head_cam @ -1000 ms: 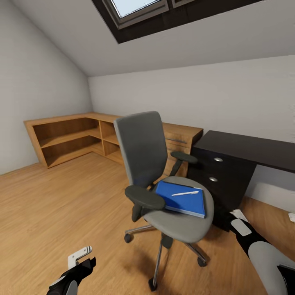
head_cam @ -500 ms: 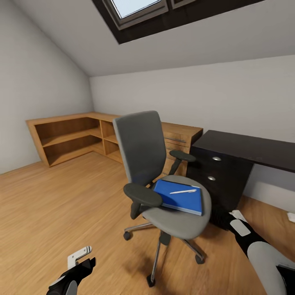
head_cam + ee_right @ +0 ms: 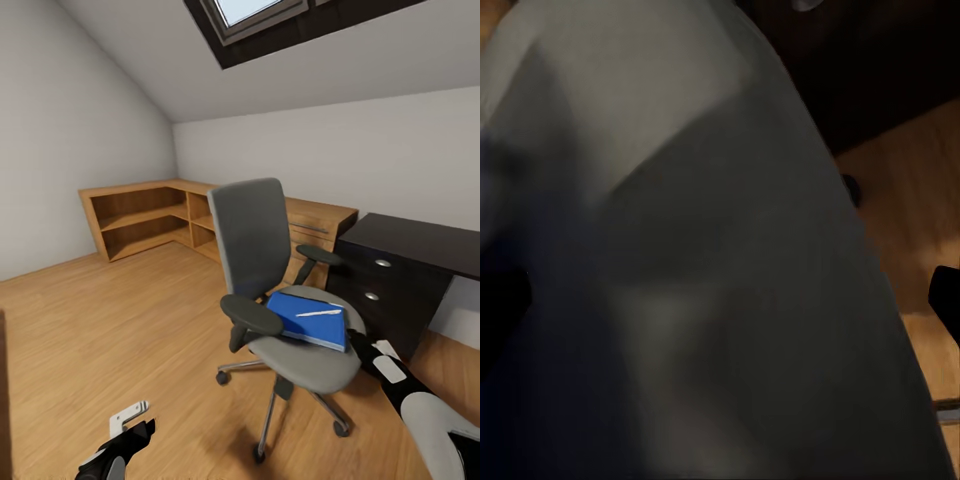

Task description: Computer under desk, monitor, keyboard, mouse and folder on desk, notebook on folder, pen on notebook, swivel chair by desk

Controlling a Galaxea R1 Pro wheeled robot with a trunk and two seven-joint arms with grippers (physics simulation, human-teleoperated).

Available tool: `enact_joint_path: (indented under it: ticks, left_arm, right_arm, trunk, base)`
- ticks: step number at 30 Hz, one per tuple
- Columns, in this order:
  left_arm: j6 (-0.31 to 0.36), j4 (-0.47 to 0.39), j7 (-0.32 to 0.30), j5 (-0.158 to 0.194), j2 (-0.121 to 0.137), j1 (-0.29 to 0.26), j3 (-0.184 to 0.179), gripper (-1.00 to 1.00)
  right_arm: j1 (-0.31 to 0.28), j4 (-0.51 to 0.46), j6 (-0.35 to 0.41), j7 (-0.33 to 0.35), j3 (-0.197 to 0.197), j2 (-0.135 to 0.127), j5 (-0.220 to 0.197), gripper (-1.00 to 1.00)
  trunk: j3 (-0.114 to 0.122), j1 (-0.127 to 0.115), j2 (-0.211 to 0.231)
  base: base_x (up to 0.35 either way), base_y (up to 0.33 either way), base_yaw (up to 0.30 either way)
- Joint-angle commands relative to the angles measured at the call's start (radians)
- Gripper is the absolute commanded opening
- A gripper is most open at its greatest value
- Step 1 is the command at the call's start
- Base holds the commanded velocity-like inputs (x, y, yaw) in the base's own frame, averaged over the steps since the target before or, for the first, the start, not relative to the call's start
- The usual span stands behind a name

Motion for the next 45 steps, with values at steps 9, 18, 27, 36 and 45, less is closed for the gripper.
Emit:
enact_joint_path:
  ticks: [9,18,27,36,45]
  left_arm:
    - [0.004,-0.001,0.006,0.010,-0.001,-0.001,0.002,1.00]
    - [0.004,-0.001,0.006,0.010,-0.001,-0.001,0.001,1.00]
    - [0.004,-0.001,0.006,0.010,-0.001,-0.001,-0.001,1.00]
    - [0.004,-0.001,0.006,0.010,-0.001,-0.001,0.000,1.00]
    - [0.004,-0.001,0.006,0.010,-0.001,-0.001,0.001,1.00]
  right_arm:
    - [0.001,0.014,0.005,0.004,0.007,0.001,-0.015,1.00]
    - [0.001,0.011,0.006,0.004,0.007,0.001,-0.015,1.00]
    - [0.001,0.007,0.007,0.003,0.007,0.000,-0.015,1.00]
    - [0.001,0.005,0.007,0.004,0.007,0.000,-0.014,1.00]
    - [0.001,0.005,0.007,0.004,0.007,0.000,-0.014,1.00]
  trunk:
    - [-0.010,0.000,0.000]
    - [-0.019,0.000,0.000]
    - [-0.029,0.000,0.000]
    - [-0.039,0.000,0.000]
    - [-0.046,0.000,0.000]
  base:
    - [0.000,0.000,0.221]
    - [0.000,0.000,0.211]
    - [0.000,0.000,0.202]
    - [0.000,0.000,0.191]
    - [0.000,-0.006,0.226]
